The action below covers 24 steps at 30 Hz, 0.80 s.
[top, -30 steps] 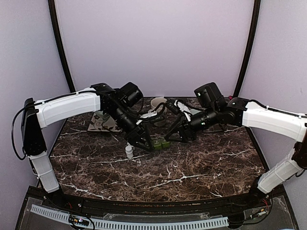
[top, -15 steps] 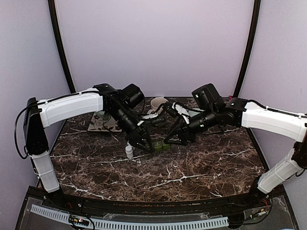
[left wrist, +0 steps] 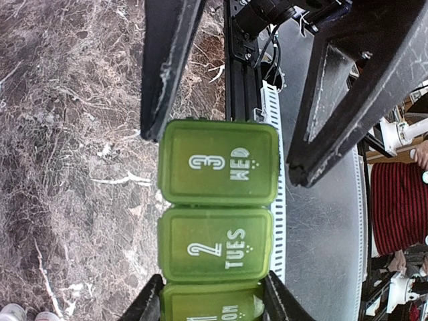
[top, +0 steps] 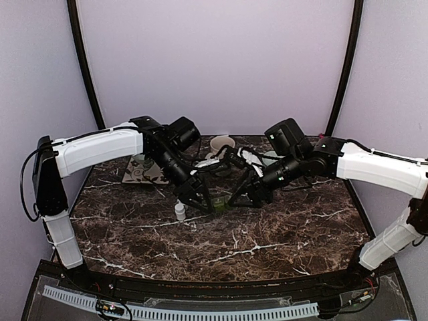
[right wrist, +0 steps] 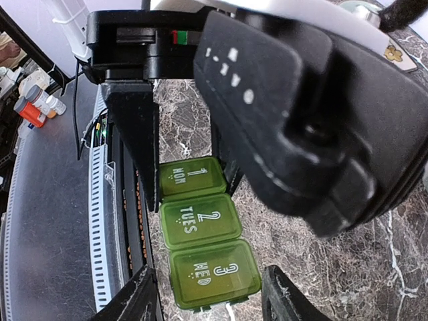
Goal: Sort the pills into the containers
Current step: Open the lid of the pill container from the compartment of the pill container.
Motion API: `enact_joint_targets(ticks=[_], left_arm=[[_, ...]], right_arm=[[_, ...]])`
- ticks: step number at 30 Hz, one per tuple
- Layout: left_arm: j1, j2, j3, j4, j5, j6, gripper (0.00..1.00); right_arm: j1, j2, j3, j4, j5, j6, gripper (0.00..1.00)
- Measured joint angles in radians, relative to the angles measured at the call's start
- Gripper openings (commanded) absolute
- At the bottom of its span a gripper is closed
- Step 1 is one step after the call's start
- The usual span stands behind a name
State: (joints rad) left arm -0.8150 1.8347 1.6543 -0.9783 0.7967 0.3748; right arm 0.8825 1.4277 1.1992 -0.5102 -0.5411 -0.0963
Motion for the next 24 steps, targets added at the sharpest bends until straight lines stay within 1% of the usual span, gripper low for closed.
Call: enact_joint_targets(ticks=[24], left_arm=[[0.005, 0.000, 0.000, -0.007, 0.023, 0.007, 0.17]], right_arm=[[0.005, 0.021, 0.000, -0.001, 0.000, 0.000, 0.52]])
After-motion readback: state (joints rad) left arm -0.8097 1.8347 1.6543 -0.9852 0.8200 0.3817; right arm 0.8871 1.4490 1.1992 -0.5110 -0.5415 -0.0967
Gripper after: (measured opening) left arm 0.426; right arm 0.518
